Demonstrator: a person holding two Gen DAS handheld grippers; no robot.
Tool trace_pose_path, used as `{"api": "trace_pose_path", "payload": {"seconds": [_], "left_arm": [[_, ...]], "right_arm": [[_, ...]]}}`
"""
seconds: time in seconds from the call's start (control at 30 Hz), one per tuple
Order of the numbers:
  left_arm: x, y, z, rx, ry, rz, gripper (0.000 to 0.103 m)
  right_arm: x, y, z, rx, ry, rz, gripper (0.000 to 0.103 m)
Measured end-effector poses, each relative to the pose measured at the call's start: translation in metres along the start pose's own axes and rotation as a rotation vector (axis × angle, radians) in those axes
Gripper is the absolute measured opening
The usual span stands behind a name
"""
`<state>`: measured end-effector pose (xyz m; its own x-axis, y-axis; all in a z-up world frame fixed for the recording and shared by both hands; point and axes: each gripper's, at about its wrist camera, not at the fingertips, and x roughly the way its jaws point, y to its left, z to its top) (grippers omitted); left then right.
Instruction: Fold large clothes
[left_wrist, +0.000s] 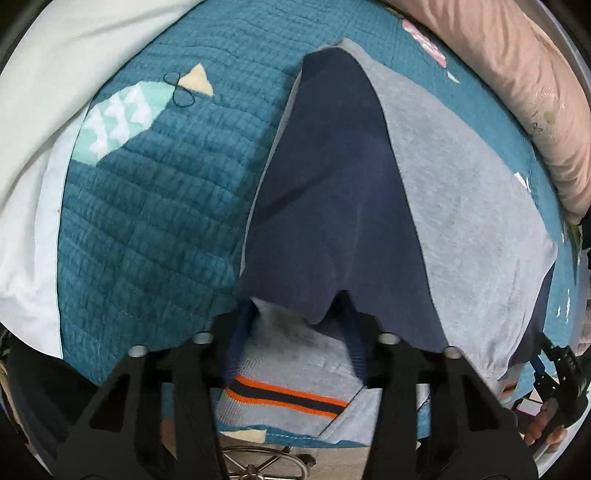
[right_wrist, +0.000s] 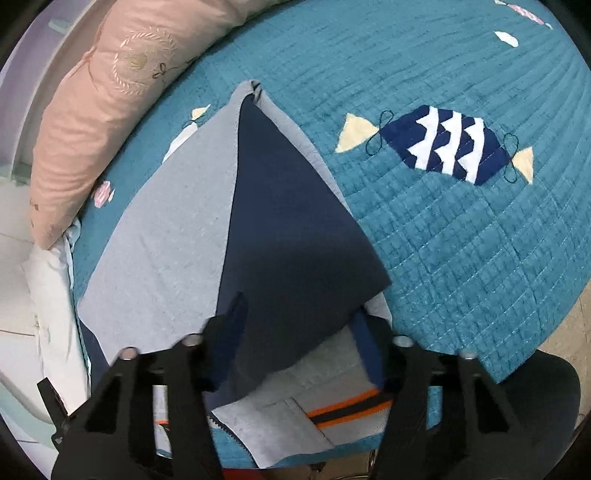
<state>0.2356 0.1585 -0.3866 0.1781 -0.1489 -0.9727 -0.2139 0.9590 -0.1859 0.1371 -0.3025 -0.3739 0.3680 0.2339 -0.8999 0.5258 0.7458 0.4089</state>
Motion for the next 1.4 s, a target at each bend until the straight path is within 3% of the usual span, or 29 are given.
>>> {"api": "trace_pose_path", "payload": {"seconds": [0.03, 0.07, 0.17, 0.4, 0.53, 0.7, 0.77, 1.0, 1.1, 1.17, 1.23, 1.27, 1.3, 1.37, 1.4], "left_arm": [[-0.003, -0.001, 0.000, -0.003, -0.008, -0.001, 0.030], [-0.005, 0.000, 0.000, -0.005, -0.013, -0.001, 0.025], [-0.017, 0.003, -0.003, -0.010, -0.033, -0.019, 0.018], [-0.045, 0.008, -0.011, 0.009, -0.062, -0.051, 0.014], [-0.057, 0.005, -0.012, 0.019, -0.069, -0.071, 0.013], [-0.050, 0.002, -0.008, 0.043, -0.041, -0.026, 0.019], [-0.036, 0.013, -0.001, -0.007, 0.005, 0.010, 0.024], [-0.006, 0.031, 0.017, -0.133, 0.070, -0.066, 0.024], [-0.005, 0.038, 0.022, -0.172, 0.076, -0.107, 0.024], [-0.004, 0.040, 0.026, -0.181, 0.102, -0.115, 0.024], [-0.006, 0.038, 0.028, -0.182, 0.112, -0.118, 0.024], [-0.007, 0.038, 0.032, -0.172, 0.114, -0.113, 0.027], [-0.010, 0.038, 0.032, -0.169, 0.108, -0.103, 0.042], [-0.023, 0.042, 0.033, -0.177, 0.053, -0.088, 0.062], [-0.031, 0.042, 0.032, -0.176, 0.026, -0.094, 0.062]], "right_arm": [[0.000, 0.000, 0.002, -0.006, -0.003, 0.000, 0.016], [-0.001, 0.001, 0.003, -0.008, -0.001, 0.031, 0.014], [-0.008, 0.002, 0.002, -0.018, -0.020, 0.036, 0.014], [-0.033, 0.008, -0.010, -0.070, -0.055, -0.015, 0.012], [-0.049, 0.007, -0.013, -0.089, -0.070, -0.022, 0.008], [-0.060, -0.001, -0.013, -0.079, -0.061, 0.002, 0.007], [-0.058, 0.001, -0.014, -0.085, -0.053, -0.005, 0.008], [-0.025, 0.005, -0.013, -0.081, 0.010, -0.058, 0.011], [-0.008, -0.001, -0.012, -0.058, 0.042, -0.084, 0.022], [0.001, -0.007, -0.011, -0.028, 0.060, -0.023, 0.044], [0.002, -0.009, -0.010, -0.006, 0.060, 0.016, 0.048], [0.002, -0.008, -0.010, 0.000, 0.059, 0.013, 0.048], [0.003, -0.006, -0.010, -0.005, 0.064, 0.001, 0.048], [0.003, -0.002, -0.010, -0.005, 0.078, -0.032, 0.048], [0.000, -0.001, -0.011, 0.005, 0.083, -0.036, 0.048]]}}
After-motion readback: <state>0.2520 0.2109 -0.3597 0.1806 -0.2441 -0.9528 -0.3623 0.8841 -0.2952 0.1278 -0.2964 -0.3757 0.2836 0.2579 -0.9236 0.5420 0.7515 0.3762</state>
